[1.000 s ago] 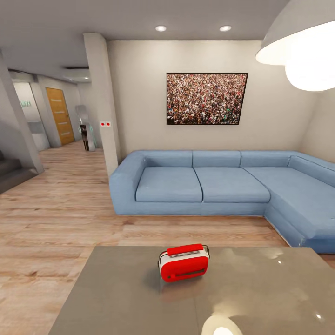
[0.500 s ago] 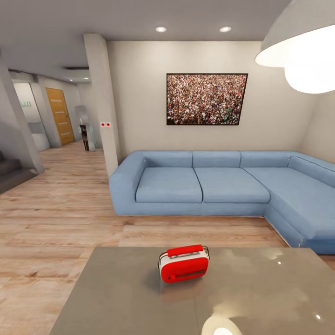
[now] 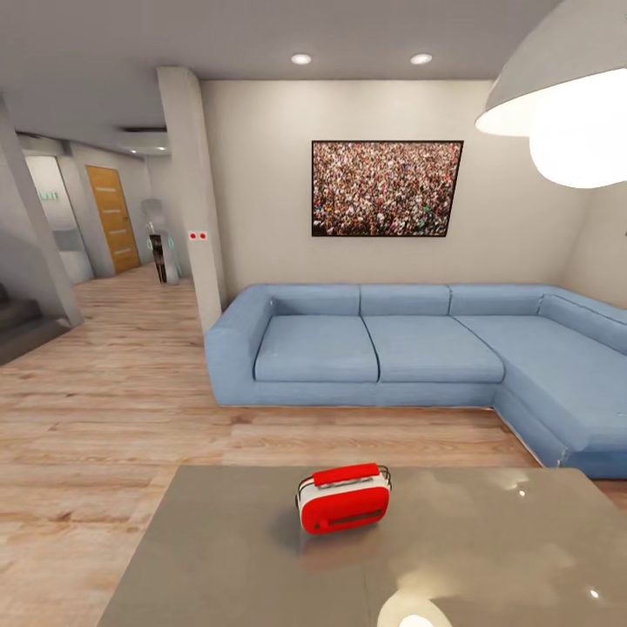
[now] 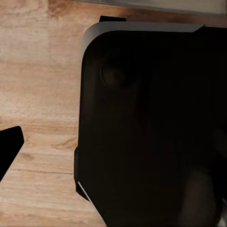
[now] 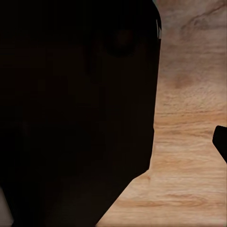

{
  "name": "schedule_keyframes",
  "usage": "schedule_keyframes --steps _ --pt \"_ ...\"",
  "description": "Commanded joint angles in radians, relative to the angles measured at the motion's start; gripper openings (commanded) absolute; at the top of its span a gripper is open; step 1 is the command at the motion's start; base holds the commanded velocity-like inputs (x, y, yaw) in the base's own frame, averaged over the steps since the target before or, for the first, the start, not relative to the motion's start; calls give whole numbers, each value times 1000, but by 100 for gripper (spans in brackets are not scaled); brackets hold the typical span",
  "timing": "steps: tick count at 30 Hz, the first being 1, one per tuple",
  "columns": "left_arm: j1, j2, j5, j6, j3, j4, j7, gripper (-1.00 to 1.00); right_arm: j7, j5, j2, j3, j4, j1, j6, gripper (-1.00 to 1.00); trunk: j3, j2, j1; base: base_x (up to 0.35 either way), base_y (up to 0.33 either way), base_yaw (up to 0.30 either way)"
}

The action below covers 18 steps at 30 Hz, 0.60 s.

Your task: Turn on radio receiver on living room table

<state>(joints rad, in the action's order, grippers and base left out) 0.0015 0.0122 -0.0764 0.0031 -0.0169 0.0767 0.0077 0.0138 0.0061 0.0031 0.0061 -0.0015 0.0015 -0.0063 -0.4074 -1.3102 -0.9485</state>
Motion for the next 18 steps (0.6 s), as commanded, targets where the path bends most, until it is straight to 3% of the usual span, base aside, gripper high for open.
schedule_keyframes --steps 1,18 --pt "0 0 0 0 0 0 0 100 0 0 0 0 0 0 0 100 3 7 4 0 0 0" --pt "0 0 0 0 0 0 -2 100 0 1 -1 1 0 0 -2 100 52 126 69 0 0 0"
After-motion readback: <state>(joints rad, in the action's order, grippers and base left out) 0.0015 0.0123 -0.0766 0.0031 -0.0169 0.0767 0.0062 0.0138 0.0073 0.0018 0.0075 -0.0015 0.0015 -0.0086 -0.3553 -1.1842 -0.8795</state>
